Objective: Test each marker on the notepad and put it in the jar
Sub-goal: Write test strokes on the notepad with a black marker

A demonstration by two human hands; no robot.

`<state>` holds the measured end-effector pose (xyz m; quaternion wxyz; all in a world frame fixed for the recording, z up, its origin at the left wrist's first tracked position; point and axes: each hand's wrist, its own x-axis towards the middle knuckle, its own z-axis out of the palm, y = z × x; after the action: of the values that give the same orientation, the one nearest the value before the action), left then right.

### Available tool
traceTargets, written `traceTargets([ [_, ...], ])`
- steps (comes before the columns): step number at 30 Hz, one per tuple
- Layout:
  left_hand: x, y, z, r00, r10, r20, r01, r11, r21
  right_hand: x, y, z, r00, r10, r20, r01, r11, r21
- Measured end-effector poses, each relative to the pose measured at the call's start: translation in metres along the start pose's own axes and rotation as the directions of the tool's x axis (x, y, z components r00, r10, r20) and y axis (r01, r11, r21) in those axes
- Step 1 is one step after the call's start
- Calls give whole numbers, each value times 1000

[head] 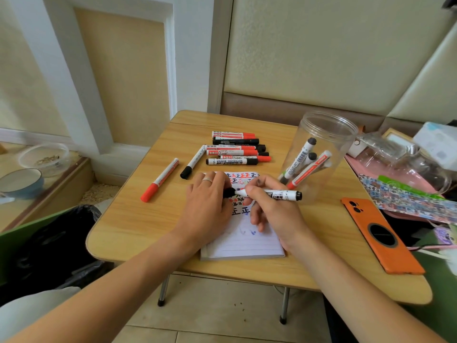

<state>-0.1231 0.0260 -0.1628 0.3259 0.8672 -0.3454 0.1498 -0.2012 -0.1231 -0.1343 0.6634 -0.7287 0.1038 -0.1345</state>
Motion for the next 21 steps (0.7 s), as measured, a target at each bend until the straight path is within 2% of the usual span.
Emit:
traceTargets([
  [3, 0, 2, -3, 993, 113, 32, -111, 992, -56, 1, -1, 0, 1000, 22, 21, -20, 997, -80],
  [9, 1, 1, -5, 974, 226, 13, -223, 967, -124, 1, -7, -4, 995, 87, 58, -88, 996, 11],
  [13, 1, 0, -4, 973, 232, 5, -230, 966, -121, -2, -21, -15, 979, 146, 142, -157, 985, 69],
  [18, 1, 0, -4, 987, 158, 22, -153, 978, -138, 1, -25, -31, 997, 78, 14, -79, 992, 100],
  [21, -1, 3, -7, 974, 203, 102, -174, 955, -240, 3, -24, -35, 997, 76, 30, -79, 991, 111],
])
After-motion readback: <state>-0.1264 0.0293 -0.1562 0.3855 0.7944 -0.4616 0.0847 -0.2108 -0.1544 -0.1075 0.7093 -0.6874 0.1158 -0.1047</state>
